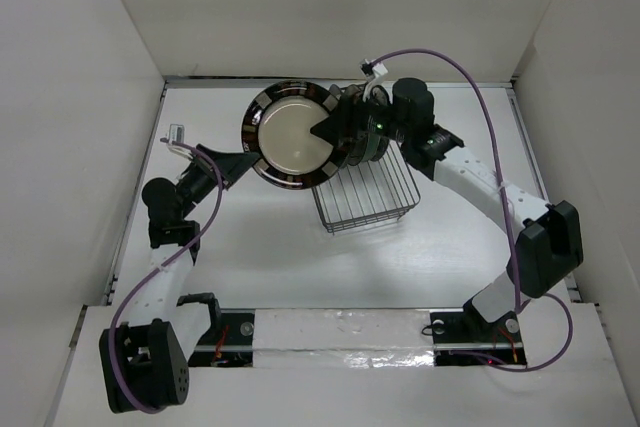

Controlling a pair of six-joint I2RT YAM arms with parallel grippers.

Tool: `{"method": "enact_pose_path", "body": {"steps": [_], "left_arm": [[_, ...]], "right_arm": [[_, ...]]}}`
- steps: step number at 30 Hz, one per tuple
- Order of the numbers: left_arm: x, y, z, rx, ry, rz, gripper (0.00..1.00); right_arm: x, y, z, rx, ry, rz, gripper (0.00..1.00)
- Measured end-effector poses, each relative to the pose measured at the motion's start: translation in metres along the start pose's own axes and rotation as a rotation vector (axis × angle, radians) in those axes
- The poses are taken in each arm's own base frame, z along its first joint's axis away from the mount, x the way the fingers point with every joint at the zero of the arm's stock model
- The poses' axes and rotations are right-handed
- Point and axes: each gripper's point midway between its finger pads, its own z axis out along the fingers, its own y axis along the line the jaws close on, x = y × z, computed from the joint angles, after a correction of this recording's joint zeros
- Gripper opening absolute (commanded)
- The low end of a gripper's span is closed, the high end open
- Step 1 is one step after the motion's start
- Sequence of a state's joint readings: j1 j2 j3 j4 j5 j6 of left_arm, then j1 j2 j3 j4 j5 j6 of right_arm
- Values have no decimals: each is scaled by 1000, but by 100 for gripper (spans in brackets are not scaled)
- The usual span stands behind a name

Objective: Load the plates into the dish rack

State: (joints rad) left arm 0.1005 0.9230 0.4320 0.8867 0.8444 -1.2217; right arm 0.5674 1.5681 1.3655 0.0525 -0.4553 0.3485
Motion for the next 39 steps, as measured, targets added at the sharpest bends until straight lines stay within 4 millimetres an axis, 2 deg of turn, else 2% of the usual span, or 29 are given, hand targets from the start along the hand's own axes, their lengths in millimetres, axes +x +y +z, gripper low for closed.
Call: {"method": "enact_pose_path", "body": {"steps": [2,3,4,6,7,8,9,10,12,13,14,16,19,22,26,31,39], "left_arm": [[5,-6,0,26,25,15,0],[8,-8,0,37,37,22,0],[9,-9,0,42,43,35,0],[9,-4,-1,29,45,52,0],[7,1,-1,10,35,50,0],[6,5,-1,-3,30,52,0],[5,7,-1,-12,26,53,0],[5,9,-1,-16,23,67,6],[6,12,-1,-25,28,84,27],[8,13,-1,-29,35,81,41],[10,14,0,-29,43,82,47],[13,13,1,-28,54,87,56],[14,11,4,-22,68,92,67],[5,12,8,-42,46,127,69],[-12,15,12,-114,-7,197,70],[-18,20,8,-167,-34,255,68],[-12,25,7,-172,-2,247,66]], "right_arm": [[-2,6,0,-43,-10,8,70],[-1,9,0,-68,-14,11,50],[1,11,0,-85,-15,16,37],[3,12,-2,-114,-17,67,18],[2,12,-4,-130,-23,93,3],[-1,15,-5,-151,-32,97,0],[-2,17,-6,-162,-36,98,0],[-1,19,-7,-168,-35,100,0],[4,19,-10,-166,-29,114,0],[5,18,-11,-158,-31,114,0],[7,17,-12,-148,-29,116,0],[12,15,-15,-114,-25,123,0],[8,14,-23,-39,-38,120,0],[-2,9,-36,52,-73,100,0],[-20,-8,-54,200,-141,80,0],[-39,-31,-64,382,-193,34,0],[-65,-41,-51,610,-185,-155,0]]}}
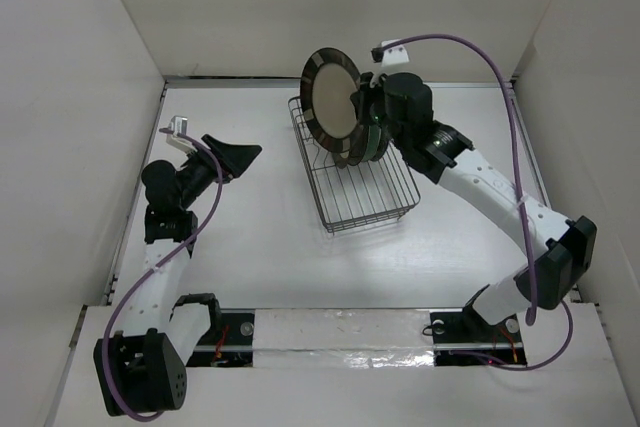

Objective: Load the plates into the dish rack

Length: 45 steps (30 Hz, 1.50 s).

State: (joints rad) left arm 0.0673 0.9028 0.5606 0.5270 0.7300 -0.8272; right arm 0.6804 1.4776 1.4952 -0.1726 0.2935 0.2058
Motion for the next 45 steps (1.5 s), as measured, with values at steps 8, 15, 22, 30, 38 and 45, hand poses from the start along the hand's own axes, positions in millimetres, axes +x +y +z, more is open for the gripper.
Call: {"method": "enact_pose_path", "body": {"steps": [8,15,22,30,38,45], "left_arm": [[3,-6,1,41,27,-8,66],[6,-8,2,61,43,-15,66],[8,-5,4,63,57,-27,66],[9,-4,5,62,61,-34,66],[9,-4,5,60,62,-37,66],[8,-3,5,56,59,-36,65]], "right_arm": [[1,0,19,178,22,-243,0],[24,4,49,291,68,-406,0],[58,0,71,357,136,-481,0],[74,-3,78,377,160,-478,0],[103,-9,82,376,193,-382,0],[135,-14,83,364,243,-319,0]]}}
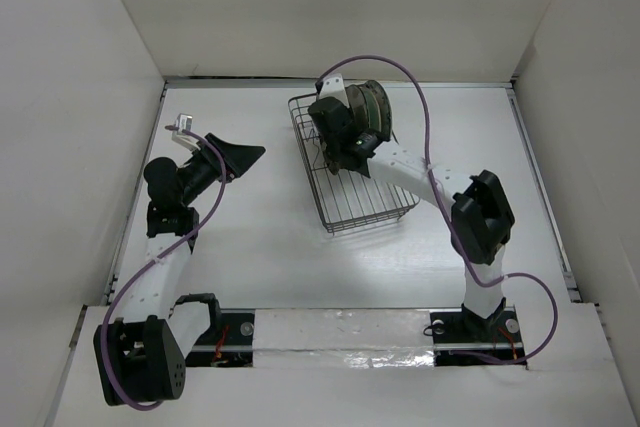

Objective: Load the plates into the dish rack

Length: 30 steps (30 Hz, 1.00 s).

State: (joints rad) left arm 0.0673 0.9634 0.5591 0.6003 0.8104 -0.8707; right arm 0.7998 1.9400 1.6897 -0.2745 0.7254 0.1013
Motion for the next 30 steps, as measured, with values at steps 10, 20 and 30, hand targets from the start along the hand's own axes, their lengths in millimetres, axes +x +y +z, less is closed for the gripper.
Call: {"method": "enact_pose_path", "body": {"steps": [10,20,30], "left_arm": [[2,5,1,-13,6,-8,65],[4,15,2,-48,10,-20,65],[9,23,1,-77,27,-11,70]], "right_arm": [[4,7,10,-16,-38,137,53],[-24,9,-26,-103,-100,196,82],[-94,-31,-150,-230,-326,343,100]]}}
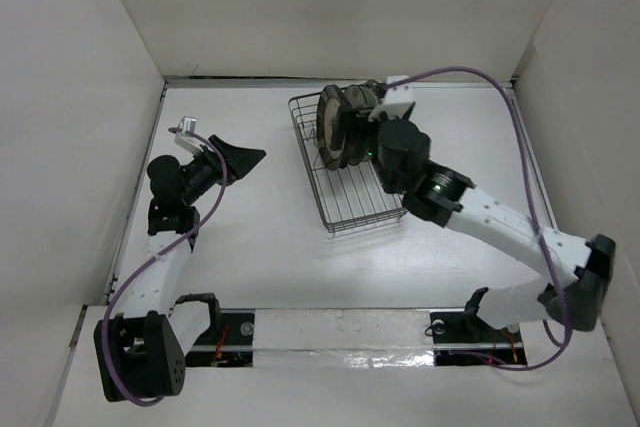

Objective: Load the plates into the dish rack

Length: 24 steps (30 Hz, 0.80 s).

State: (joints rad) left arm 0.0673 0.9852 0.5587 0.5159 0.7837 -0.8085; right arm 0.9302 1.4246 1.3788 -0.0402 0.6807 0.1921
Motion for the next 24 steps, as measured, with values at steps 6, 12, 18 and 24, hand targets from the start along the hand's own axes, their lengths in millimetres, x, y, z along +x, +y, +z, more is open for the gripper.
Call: {"method": "enact_pose_path", "body": {"steps": [6,12,18,24], "left_arm": [[0,-13,-4,29,-4,28,78],[0,-53,-6,129,-8,112,82],[-2,-68,-8,172,-18,158,82],[-1,-64,-7,159,-14,163,83]], "right_arm": [[-26,-84,-77,83,-135,125,100],[-27,-194,-139,280,-304,277,100],[7,-219,-128,331,-257,282,100],[45,-202,-98,268,-113,241,100]]}}
